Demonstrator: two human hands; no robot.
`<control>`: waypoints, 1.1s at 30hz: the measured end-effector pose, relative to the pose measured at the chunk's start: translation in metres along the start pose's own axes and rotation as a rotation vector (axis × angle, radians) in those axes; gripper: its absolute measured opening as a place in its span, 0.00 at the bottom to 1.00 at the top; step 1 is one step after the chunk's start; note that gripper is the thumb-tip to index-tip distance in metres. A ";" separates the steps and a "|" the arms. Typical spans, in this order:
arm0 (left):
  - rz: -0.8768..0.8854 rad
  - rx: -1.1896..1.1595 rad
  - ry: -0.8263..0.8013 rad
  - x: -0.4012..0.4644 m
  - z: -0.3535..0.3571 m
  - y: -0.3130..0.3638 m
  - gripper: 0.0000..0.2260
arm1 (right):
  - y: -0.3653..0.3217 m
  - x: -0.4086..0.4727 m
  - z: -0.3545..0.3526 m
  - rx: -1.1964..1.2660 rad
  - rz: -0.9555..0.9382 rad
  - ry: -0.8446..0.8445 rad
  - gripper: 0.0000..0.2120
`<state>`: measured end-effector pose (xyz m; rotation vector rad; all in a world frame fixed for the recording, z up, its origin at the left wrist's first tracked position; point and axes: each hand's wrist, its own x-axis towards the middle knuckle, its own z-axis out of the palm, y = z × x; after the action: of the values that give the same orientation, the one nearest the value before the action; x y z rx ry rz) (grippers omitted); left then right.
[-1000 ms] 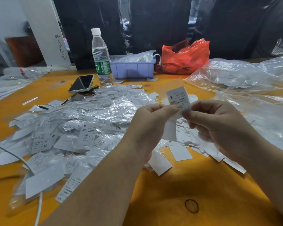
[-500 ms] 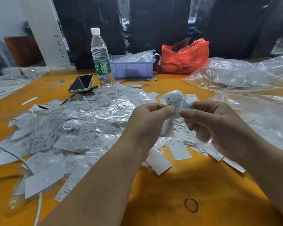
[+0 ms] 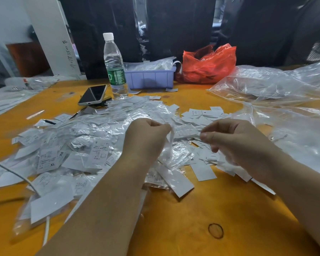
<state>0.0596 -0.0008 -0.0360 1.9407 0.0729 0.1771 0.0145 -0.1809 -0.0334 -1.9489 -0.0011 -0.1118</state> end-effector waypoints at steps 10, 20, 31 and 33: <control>0.175 0.158 0.004 -0.003 0.003 0.000 0.07 | 0.006 -0.006 0.014 -0.295 -0.143 -0.128 0.18; 0.339 0.531 -0.023 -0.009 0.009 -0.002 0.15 | 0.008 0.003 0.002 -0.142 -0.148 0.107 0.11; 0.509 0.107 -0.294 -0.033 0.015 0.017 0.06 | -0.001 0.005 -0.002 0.416 0.138 0.060 0.17; 0.536 0.170 -0.387 -0.036 0.019 0.016 0.11 | -0.003 0.004 -0.001 0.489 0.155 0.052 0.17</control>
<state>0.0269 -0.0291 -0.0306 2.0943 -0.7121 0.1463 0.0179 -0.1809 -0.0302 -1.4514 0.1445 -0.0528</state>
